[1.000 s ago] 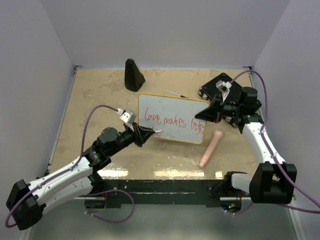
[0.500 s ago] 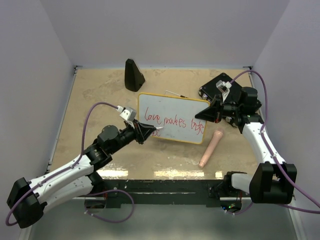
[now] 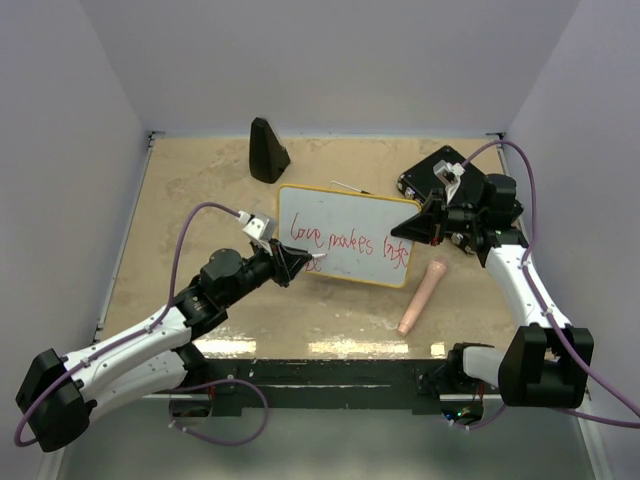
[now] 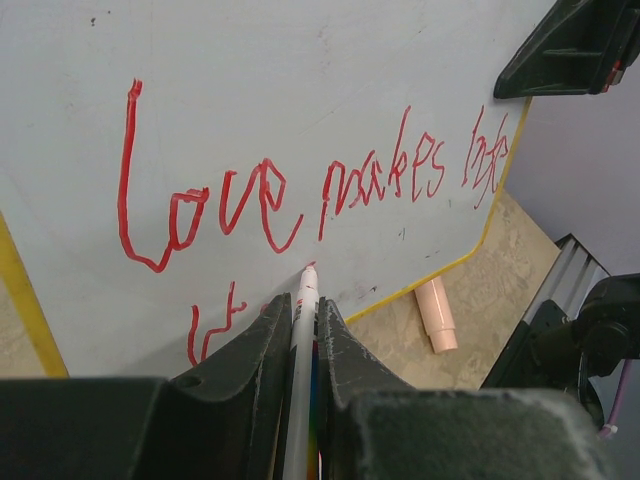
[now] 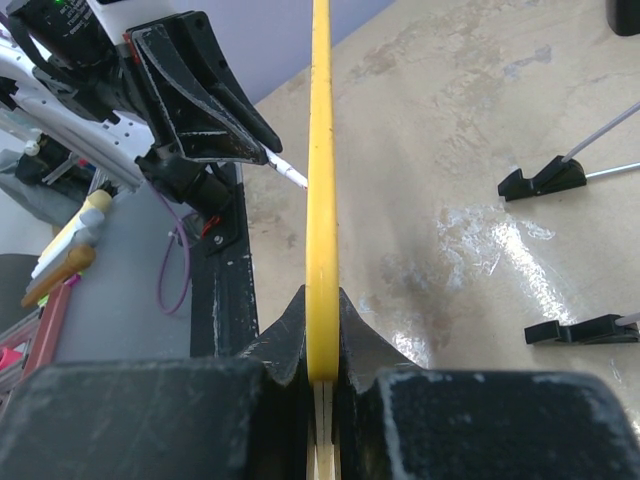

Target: Write a sentence on the whiteboard

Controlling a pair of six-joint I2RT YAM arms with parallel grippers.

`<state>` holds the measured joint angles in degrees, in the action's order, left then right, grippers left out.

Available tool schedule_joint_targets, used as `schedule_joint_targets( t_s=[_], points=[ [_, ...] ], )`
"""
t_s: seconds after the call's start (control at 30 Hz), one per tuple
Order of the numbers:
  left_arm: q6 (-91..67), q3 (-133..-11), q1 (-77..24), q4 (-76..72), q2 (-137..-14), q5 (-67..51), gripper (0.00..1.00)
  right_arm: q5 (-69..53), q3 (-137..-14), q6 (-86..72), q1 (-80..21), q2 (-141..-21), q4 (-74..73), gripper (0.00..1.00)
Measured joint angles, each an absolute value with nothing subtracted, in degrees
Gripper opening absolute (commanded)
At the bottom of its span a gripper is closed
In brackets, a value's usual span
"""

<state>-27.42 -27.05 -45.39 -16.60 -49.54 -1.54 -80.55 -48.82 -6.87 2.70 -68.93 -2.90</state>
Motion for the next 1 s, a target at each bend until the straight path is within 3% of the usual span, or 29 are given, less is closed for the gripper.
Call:
schedule_joint_targets(
  t_s=[1.0],
  points=[
    [-28.49,-23.88,-45.39,-12.34,-47.51,-2.94,0.0,-80.53,-48.42,-7.49,2.7,-68.05,-0.97,0.0]
  ],
)
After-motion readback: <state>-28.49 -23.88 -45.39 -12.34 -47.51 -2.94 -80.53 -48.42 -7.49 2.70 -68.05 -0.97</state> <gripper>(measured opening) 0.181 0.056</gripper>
